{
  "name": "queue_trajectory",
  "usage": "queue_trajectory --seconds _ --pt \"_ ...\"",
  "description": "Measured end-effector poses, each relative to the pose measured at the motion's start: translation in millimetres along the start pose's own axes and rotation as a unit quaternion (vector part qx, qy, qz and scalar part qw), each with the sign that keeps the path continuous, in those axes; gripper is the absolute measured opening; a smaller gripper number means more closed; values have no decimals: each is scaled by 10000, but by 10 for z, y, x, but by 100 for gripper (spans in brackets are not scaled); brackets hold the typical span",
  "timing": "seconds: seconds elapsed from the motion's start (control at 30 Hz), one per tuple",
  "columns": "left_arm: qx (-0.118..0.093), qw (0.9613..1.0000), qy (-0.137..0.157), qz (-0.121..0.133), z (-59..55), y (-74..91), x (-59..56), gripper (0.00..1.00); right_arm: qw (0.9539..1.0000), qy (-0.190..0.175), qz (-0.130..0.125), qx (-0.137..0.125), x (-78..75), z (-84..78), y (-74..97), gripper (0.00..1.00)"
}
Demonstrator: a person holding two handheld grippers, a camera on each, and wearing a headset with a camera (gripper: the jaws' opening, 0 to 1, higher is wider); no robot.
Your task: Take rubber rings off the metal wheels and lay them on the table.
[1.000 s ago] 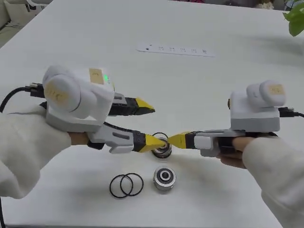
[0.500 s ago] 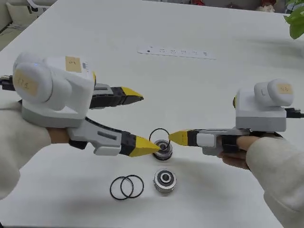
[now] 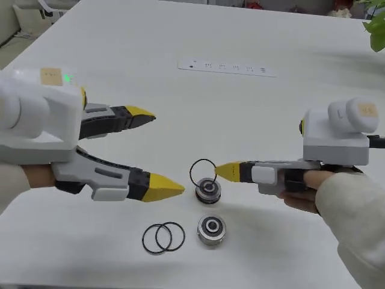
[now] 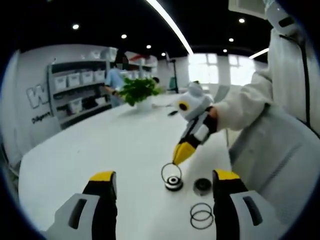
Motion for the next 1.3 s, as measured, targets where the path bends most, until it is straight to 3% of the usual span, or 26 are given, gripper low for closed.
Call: queue_trajectory --seconds 0.3,0.47,0.7,1.0,1.3 --pt "-108 9997 56 234 46 330 -25 82 9998 94 179 67 86 17 -53 0" --pt "24 9993 -58 375 70 504 -65 82 9995 115 275 69 133 30 -66 0" --pt "-4 9983 -128 571 104 737 -138 85 9991 147 394 63 188 49 -86 0" --pt "-62 9959 49 904 -45 989 -225 89 9984 224 514 118 259 60 -120 0" --pt "-60 9937 234 1098 -197 1071 -346 94 9971 313 639 251 342 40 -174 0"
Point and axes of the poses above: the centre of the closed fingertips' face, and the gripper's own axes: y roughly backward along the fingers, x roughly to its left, z roughly out of its top, the point moved 9 cm from there along y, roughly backward along the fingers, and after that the axes turned 11 degrees about y, right-handed, at the moved point
